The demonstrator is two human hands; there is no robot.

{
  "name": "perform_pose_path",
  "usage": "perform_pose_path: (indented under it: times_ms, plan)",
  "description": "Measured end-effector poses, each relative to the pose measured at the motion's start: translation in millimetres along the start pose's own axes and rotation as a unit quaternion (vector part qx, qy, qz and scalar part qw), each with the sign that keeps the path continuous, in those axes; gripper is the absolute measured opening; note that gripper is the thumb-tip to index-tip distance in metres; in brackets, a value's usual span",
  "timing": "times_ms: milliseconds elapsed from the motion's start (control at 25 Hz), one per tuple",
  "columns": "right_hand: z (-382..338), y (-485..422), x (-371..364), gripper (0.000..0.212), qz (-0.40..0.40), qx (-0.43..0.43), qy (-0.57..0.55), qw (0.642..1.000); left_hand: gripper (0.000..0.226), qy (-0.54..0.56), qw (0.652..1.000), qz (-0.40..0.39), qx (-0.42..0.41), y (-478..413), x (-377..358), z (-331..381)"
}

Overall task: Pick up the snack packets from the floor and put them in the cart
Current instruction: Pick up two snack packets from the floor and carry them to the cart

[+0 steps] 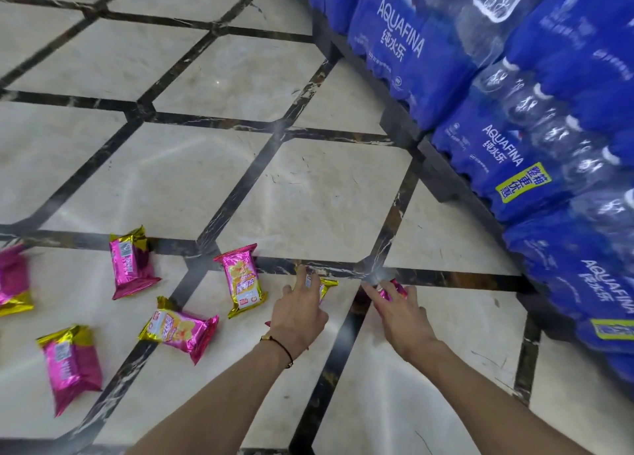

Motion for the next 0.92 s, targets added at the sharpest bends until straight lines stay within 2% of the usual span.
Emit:
perform_pose_path:
  times_ms: [240,360,520,760,920]
  plan:
    - [3,70,98,0.08,0.044,-0.005,-0.015,0.999,0.065,0.009,1.0,0.029,0.004,63,106,37]
    - [2,113,168,0.077,0.075,-0.004,-0.012,0.997,0.063,0.006,0.999,0.035,-0.006,101,172,60]
    - [9,185,281,0.055,0.12,-0.033,0.011,0.992,0.056,0.01,0.998,0.058,-0.022,157,280,99]
    - [30,298,435,0.05,0.168,-0.063,-0.033,0.983,0.054,0.025,0.997,0.074,-0.002,246,433,180]
    - [33,377,517,0.04,0.169,-0.073,-0.079,0.98,0.052,0.003,0.997,0.078,-0.014,307,512,232]
Point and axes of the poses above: each hand's wrist, its own y-axis away from the middle knuckle, its own x-axis out of the back of the hand, z = x × y, the point moved 9 cm from there along -y, towards the middle knuckle, and after that the axes turned 5 degrees about -x, right-handed, at the moved point
